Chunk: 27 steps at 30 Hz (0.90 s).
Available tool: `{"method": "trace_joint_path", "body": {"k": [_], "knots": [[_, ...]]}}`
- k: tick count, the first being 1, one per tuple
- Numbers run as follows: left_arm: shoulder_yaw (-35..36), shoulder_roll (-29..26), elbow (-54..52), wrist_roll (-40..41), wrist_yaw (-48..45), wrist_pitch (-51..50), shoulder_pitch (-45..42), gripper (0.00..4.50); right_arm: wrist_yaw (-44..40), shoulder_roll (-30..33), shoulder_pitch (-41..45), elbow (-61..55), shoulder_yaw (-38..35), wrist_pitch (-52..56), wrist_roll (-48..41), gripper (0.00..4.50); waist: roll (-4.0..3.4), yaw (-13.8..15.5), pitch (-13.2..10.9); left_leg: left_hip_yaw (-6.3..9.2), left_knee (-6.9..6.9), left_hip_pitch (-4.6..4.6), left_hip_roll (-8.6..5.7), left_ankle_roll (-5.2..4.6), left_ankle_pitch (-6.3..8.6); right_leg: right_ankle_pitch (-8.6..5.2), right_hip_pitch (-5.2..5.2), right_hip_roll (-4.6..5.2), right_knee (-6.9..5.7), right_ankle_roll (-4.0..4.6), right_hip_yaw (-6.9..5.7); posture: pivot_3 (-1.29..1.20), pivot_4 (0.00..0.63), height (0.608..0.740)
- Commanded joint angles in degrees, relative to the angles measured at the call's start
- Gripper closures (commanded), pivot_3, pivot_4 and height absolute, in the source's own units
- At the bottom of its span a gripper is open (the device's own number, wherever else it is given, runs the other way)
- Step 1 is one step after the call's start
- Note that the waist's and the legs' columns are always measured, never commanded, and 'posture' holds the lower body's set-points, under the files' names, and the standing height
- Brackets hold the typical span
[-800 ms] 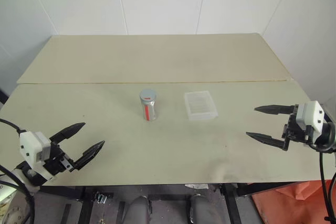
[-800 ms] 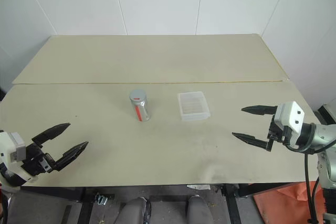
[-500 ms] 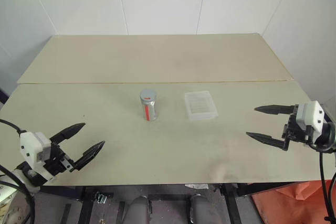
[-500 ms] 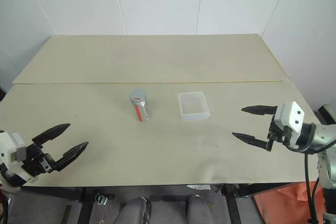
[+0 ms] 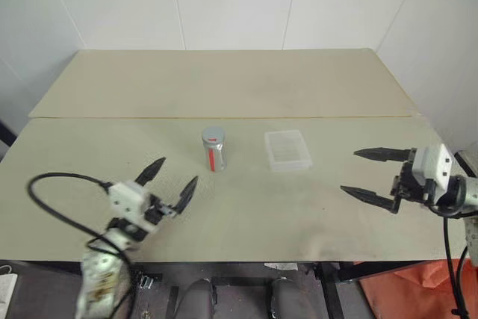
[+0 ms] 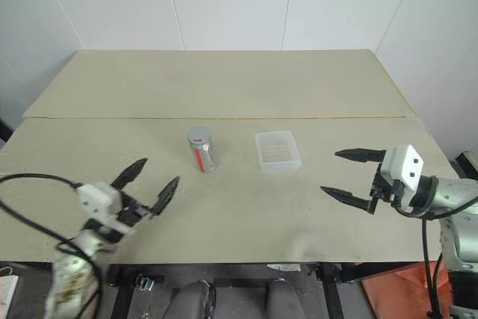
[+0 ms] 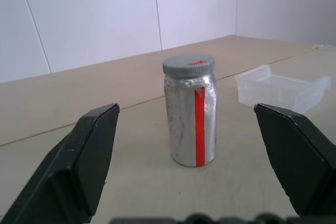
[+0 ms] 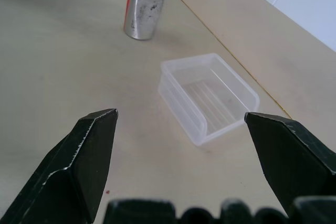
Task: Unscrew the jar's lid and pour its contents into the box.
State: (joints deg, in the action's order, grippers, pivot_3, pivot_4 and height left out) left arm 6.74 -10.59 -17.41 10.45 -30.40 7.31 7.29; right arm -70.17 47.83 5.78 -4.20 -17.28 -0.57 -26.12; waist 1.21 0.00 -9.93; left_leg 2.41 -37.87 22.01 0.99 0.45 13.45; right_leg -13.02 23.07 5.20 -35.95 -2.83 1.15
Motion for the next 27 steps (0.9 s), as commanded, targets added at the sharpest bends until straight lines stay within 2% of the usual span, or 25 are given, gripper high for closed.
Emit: {"method": "trace_joint_path", "body": {"k": [1,8,19,27], "knots": [[-3.4,1.9,3.5,-5.2,4.6,4.3,-3.0,0.01,1.9,-0.1,-1.3,-4.3,-1.8,1.1,-1.9,0.00,0.00,0.0,0.0,0.00,0.00,0.03,0.00,0.00,0.00,0.00,0.02,0.00,0.01,0.00,0.00,0.00,0.150,0.740],[-5.9,5.1,13.6,-9.4,11.5,8.4,-9.2,0.01,4.0,-0.3,-4.6,-7.4,-3.9,1.7,-2.5,0.00,0.00,0.3,0.0,-0.01,0.00,0.03,-0.03,0.00,0.00,0.00,0.02,0.02,0.03,-0.04,0.03,0.00,0.150,0.740],[-7.4,5.0,25.3,-9.3,12.3,13.1,-16.5,0.01,5.2,0.3,-6.8,-8.4,-6.2,1.7,-2.5,0.00,0.00,0.6,0.0,0.00,0.00,0.03,-0.05,0.00,0.00,0.03,0.02,0.02,0.04,-0.08,0.03,0.00,0.150,0.740],[-7.8,7.1,31.2,-9.6,14.7,14.9,-20.5,0.01,5.5,0.5,-7.4,-7.8,-7.4,1.2,-2.3,0.00,0.01,0.6,0.0,0.00,0.00,0.06,-0.07,0.00,0.00,0.04,0.02,0.03,0.09,-0.11,0.03,0.00,0.150,0.740]]}}
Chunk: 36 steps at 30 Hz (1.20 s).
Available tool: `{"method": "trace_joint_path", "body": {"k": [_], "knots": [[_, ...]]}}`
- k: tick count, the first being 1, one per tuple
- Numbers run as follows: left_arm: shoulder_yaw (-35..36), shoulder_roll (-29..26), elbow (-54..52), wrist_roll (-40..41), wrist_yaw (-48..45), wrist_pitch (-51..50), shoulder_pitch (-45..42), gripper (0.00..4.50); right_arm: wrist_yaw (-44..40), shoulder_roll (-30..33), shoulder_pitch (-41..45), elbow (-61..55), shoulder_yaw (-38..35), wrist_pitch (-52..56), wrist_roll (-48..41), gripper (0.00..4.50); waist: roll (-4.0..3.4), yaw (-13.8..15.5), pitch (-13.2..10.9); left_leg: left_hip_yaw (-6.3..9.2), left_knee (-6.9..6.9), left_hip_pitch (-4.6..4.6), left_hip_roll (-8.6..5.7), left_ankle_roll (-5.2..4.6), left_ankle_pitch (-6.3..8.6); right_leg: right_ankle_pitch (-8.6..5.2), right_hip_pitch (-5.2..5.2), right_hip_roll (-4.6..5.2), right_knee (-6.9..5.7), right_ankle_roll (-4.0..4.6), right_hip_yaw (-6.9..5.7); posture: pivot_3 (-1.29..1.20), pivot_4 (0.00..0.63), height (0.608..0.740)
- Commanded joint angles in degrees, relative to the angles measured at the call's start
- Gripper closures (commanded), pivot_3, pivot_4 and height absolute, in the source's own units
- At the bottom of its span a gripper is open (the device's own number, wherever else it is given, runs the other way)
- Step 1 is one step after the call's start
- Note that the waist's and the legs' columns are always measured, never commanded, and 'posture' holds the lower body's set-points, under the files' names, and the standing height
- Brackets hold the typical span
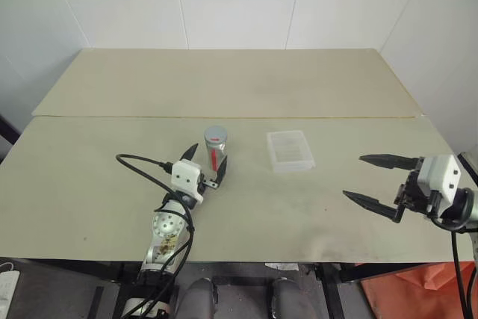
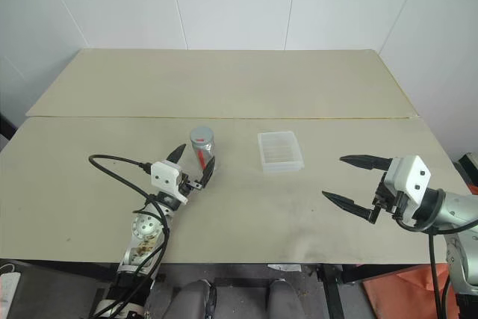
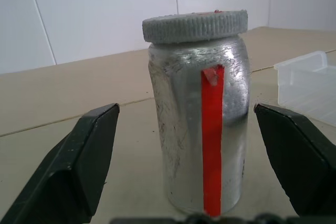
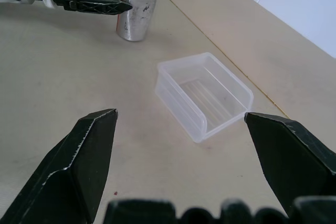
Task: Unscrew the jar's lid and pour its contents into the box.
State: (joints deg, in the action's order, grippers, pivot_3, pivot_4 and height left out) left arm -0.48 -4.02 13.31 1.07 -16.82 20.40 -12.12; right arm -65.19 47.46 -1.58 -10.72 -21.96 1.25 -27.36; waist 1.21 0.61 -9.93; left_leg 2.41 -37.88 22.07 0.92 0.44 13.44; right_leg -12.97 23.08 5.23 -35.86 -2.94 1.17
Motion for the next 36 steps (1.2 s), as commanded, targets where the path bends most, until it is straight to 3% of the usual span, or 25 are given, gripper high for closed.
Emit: {"method": "trace_joint_path", "body": {"k": [1,14,22,26,32,36], "knots": [[-0.8,0.7,1.1,-0.5,1.2,2.3,-1.3,0.01,0.4,0.9,0.0,-1.1,-2.9,-0.6,-1.1,0.00,0.00,0.0,0.0,0.00,0.00,0.01,0.00,0.00,0.00,0.00,0.00,0.00,0.00,0.00,0.00,0.00,0.150,0.740],[-0.9,2.8,8.9,-5.4,10.5,6.5,-6.2,0.01,0.1,1.2,0.6,-0.4,-3.0,-0.7,-0.8,0.00,0.00,0.1,0.0,0.01,0.00,-0.01,-0.05,-0.02,-0.03,0.05,-0.03,0.02,0.02,-0.08,0.01,0.00,0.150,0.740],[-1.8,3.8,10.8,-4.4,10.1,6.6,-7.6,0.01,0.3,1.2,0.1,-0.5,-3.5,-0.7,-0.7,0.00,-0.01,0.1,0.0,0.01,0.00,-0.01,-0.06,0.00,-0.05,0.06,-0.03,0.03,0.00,-0.10,0.01,0.00,0.150,0.740],[-1.7,4.5,11.1,-4.2,10.4,6.0,-8.1,0.78,0.8,1.1,-0.4,-1.1,-3.8,-0.5,-0.6,0.00,-0.01,0.2,0.0,0.01,0.00,-0.01,-0.08,0.01,-0.06,0.07,-0.04,0.05,0.01,-0.12,0.00,0.00,0.150,0.740],[-1.1,4.9,10.8,-2.1,9.4,3.7,-8.6,2.47,1.3,1.1,-1.0,-1.6,-4.1,-0.5,-0.7,0.00,-0.01,0.0,0.0,0.01,-0.01,0.04,-0.08,0.02,-0.07,0.07,-0.01,0.05,0.05,-0.13,0.01,0.00,0.150,0.740],[-0.6,5.0,8.9,-0.4,8.5,2.2,-8.3,2.55,1.7,1.0,-1.2,-2.0,-4.0,-0.4,-0.7,0.00,0.00,0.0,0.0,0.01,-0.01,0.03,-0.08,0.03,-0.07,0.07,-0.01,0.04,0.04,-0.13,0.01,0.00,0.150,0.740]]}}
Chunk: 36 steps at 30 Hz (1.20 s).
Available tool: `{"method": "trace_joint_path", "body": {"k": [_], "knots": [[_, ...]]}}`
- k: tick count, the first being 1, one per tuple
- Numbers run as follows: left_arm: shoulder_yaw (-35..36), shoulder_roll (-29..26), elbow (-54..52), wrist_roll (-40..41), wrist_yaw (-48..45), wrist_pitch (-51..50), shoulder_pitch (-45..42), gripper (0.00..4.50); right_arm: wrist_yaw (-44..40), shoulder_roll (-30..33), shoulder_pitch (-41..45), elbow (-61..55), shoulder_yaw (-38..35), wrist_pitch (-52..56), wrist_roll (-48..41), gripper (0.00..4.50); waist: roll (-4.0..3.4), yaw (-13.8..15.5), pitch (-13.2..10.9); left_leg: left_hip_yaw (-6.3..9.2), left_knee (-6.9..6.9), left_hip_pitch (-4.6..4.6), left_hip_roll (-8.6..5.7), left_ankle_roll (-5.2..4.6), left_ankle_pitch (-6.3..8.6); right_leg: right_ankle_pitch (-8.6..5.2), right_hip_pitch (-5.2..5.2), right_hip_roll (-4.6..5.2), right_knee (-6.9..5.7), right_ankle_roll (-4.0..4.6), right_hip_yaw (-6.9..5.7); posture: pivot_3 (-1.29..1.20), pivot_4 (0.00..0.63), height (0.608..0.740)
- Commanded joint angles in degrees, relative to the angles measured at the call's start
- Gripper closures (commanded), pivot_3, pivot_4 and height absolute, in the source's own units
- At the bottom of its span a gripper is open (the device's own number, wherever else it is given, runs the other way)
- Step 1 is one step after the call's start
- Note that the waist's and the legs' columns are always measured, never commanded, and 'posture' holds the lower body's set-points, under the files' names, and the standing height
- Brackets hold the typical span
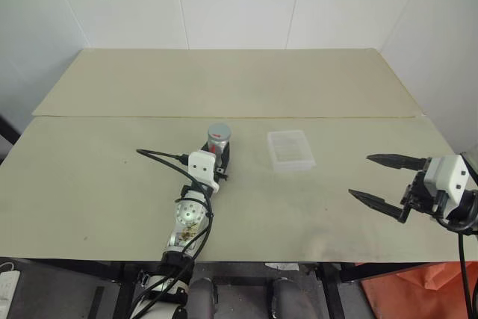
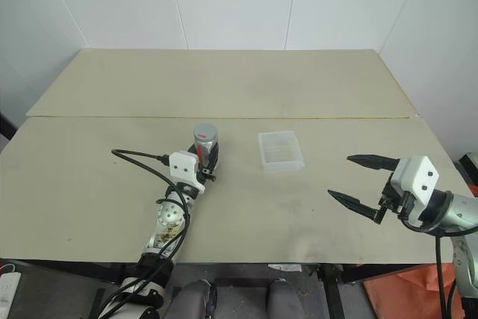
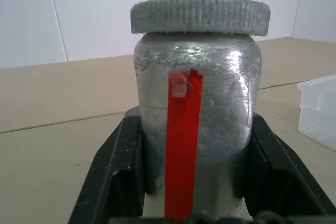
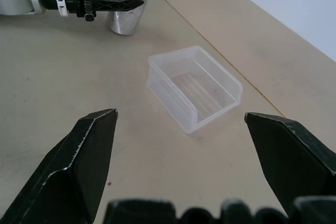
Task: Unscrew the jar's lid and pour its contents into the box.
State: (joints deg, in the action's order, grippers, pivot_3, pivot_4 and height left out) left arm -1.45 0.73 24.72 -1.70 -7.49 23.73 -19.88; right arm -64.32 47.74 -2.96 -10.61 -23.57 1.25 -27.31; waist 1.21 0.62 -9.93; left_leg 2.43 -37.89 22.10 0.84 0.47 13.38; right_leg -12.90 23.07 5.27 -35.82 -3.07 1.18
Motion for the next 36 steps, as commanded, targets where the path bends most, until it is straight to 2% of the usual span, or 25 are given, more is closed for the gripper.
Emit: {"method": "trace_joint_path", "body": {"k": [1,6,10,14,19,26,36], "knots": [[0.5,0.1,-3.7,3.1,-1.5,-1.5,-0.4,2.55,1.0,0.7,0.1,-2.3,-2.4,-0.4,-0.8,0.00,0.00,0.0,0.0,0.00,0.00,-0.01,0.00,0.00,0.00,0.00,0.00,0.00,-0.01,0.00,0.00,0.00,0.150,0.740],[0.7,-1.9,-10.5,7.6,-6.2,-3.1,-0.2,2.55,2.6,0.0,1.1,-4.0,-1.3,0.6,-1.7,0.00,0.00,-0.1,0.0,0.00,0.00,0.02,0.01,0.00,0.00,0.00,0.03,-0.01,-0.01,0.00,0.00,0.00,0.150,0.740],[0.0,-4.2,-16.3,13.3,-12.8,-6.6,0.0,2.55,10.6,-2.6,5.0,-10.2,2.1,10.3,-6.1,0.00,-0.01,-0.2,0.0,0.00,0.00,0.03,0.01,0.01,-0.01,0.02,0.04,-0.01,-0.01,0.03,0.02,0.00,0.150,0.740],[-0.6,-5.1,-17.4,16.2,-17.4,-8.5,0.3,2.55,27.1,-11.2,13.2,-19.3,11.0,22.7,-7.6,0.00,-0.01,-0.6,0.0,0.04,0.00,-0.01,0.05,0.03,-0.02,0.05,0.04,-0.08,-0.05,0.08,0.02,0.00,0.150,0.740],[-1.3,-4.2,-14.7,15.8,-18.8,-9.4,-0.1,2.55,36.9,-20.8,20.3,-26.1,21.4,30.2,-8.1,0.00,-0.01,-0.6,0.0,0.12,0.00,0.08,0.03,0.03,-0.07,0.06,0.11,-0.08,-0.06,0.10,-0.01,0.00,0.150,0.740],[-3.6,-3.5,-11.7,13.7,-22.5,-5.8,-1.4,2.55,42.1,-27.1,25.1,-24.4,31.1,30.8,-0.8,0.00,-0.01,-0.3,0.0,0.22,0.00,0.22,-0.01,0.02,-0.07,0.27,0.15,-0.03,0.05,0.45,-0.14,0.00,0.150,0.740],[-5.6,-2.8,-10.2,11.2,-24.0,-0.9,-1.4,2.55,43.7,-29.0,30.8,-16.8,34.9,29.8,9.1,0.00,-0.01,-1.1,0.0,0.30,0.00,0.19,0.01,0.02,-0.07,0.28,0.17,-0.08,0.00,0.48,-0.19,0.00,0.150,0.740]]}}
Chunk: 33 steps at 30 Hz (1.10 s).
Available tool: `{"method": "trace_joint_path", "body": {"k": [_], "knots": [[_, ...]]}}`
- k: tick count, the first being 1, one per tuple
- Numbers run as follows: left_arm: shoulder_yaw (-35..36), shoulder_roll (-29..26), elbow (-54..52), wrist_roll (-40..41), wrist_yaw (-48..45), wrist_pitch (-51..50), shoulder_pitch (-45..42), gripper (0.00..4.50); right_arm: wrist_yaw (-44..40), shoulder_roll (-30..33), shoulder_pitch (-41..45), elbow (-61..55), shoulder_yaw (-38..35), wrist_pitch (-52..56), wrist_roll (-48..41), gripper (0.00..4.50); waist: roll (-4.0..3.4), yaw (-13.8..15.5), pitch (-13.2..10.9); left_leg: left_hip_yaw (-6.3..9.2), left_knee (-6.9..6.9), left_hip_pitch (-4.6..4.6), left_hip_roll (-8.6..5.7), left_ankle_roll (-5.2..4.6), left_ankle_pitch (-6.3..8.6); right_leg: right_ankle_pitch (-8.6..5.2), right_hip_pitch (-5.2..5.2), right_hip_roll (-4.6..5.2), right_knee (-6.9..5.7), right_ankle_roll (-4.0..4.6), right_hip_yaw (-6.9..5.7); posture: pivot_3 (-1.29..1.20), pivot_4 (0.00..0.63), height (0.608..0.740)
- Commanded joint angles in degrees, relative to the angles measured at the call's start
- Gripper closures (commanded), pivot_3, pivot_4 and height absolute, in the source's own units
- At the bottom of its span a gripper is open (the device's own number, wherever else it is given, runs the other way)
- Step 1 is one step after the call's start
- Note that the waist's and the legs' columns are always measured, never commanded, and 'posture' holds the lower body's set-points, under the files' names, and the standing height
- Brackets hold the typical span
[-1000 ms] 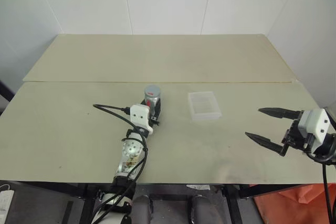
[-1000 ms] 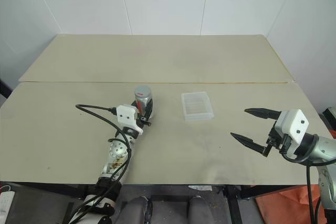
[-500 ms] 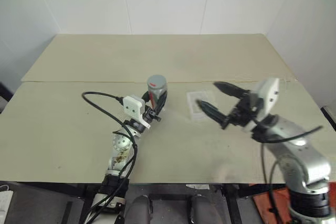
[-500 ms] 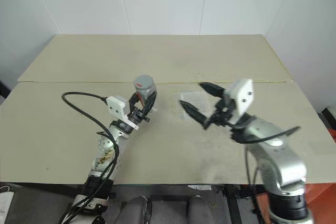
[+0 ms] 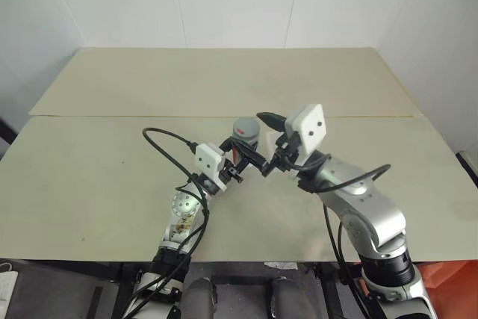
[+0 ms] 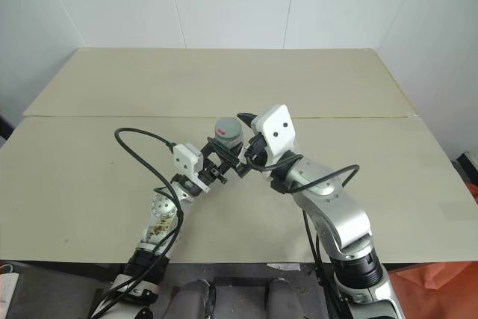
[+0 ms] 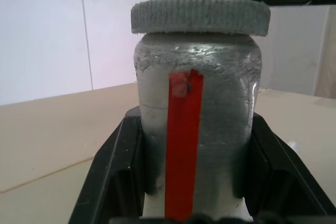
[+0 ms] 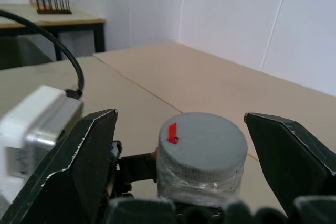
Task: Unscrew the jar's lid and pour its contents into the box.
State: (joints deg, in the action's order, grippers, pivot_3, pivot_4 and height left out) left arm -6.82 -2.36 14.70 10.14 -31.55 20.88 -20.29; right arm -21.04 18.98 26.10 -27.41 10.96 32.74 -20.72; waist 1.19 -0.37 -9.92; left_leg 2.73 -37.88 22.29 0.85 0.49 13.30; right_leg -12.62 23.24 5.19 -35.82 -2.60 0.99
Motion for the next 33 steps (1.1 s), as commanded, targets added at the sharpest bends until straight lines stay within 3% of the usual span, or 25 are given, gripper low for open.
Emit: {"method": "trace_joint_path", "body": {"k": [1,16,19,22,23,28,33], "knots": [[-0.3,0.4,0.0,-0.7,0.2,2.3,-1.1,2.55,0.5,-0.5,2.0,0.5,0.3,-1.4,2.8,0.00,0.00,-0.3,0.0,0.00,0.00,0.00,0.00,0.00,0.00,0.00,0.00,0.00,0.00,0.00,0.00,0.00,0.150,0.740],[-0.3,1.2,0.0,-1.0,0.7,3.2,-0.6,2.55,-0.9,-2.8,1.1,1.7,-1.3,-0.8,3.5,0.00,0.00,-0.4,0.0,0.04,0.00,0.01,0.00,0.00,0.00,-0.01,0.01,0.00,0.00,-0.01,-0.01,0.00,0.150,0.740],[-0.4,1.2,0.0,-1.0,0.7,3.2,-0.4,2.55,-0.8,-3.0,0.9,2.1,-1.7,-1.1,3.7,0.58,0.00,-0.4,0.0,0.04,0.00,0.01,0.00,0.00,0.00,-0.01,0.01,0.00,0.00,-0.02,-0.01,0.00,0.150,0.740],[-0.4,1.3,0.1,-0.9,0.7,3.2,-0.5,2.55,-1.4,-2.8,0.6,2.2,-1.8,-1.3,3.5,1.56,0.00,-0.4,0.0,0.04,0.00,0.01,0.00,0.00,0.00,-0.01,0.01,0.00,0.00,-0.02,-0.02,0.00,0.150,0.740],[-0.4,1.3,0.1,-0.9,0.8,3.2,-0.5,2.55,-1.5,-2.9,0.6,2.3,-1.9,-1.4,3.5,1.70,0.00,-0.4,0.0,0.04,0.00,0.01,0.00,0.00,0.00,-0.01,0.01,0.00,0.00,-0.02,-0.01,0.00,0.150,0.740],[-0.6,1.3,0.2,-0.9,0.4,3.3,-0.3,2.55,-1.8,-3.1,0.7,2.9,-1.9,-2.5,4.1,1.71,0.00,-0.4,0.0,0.04,0.00,0.01,0.00,0.00,0.00,-0.02,0.01,0.00,0.00,-0.04,-0.02,0.00,0.150,0.740],[-1.5,0.6,-1.8,1.5,-3.1,1.0,0.5,2.55,-8.7,-1.6,0.7,4.2,-4.6,-5.7,-0.6,1.71,0.00,-0.4,0.0,0.04,0.00,0.02,0.00,0.00,0.00,-0.04,0.01,0.00,0.01,-0.06,-0.02,0.00,0.150,0.740]]}}
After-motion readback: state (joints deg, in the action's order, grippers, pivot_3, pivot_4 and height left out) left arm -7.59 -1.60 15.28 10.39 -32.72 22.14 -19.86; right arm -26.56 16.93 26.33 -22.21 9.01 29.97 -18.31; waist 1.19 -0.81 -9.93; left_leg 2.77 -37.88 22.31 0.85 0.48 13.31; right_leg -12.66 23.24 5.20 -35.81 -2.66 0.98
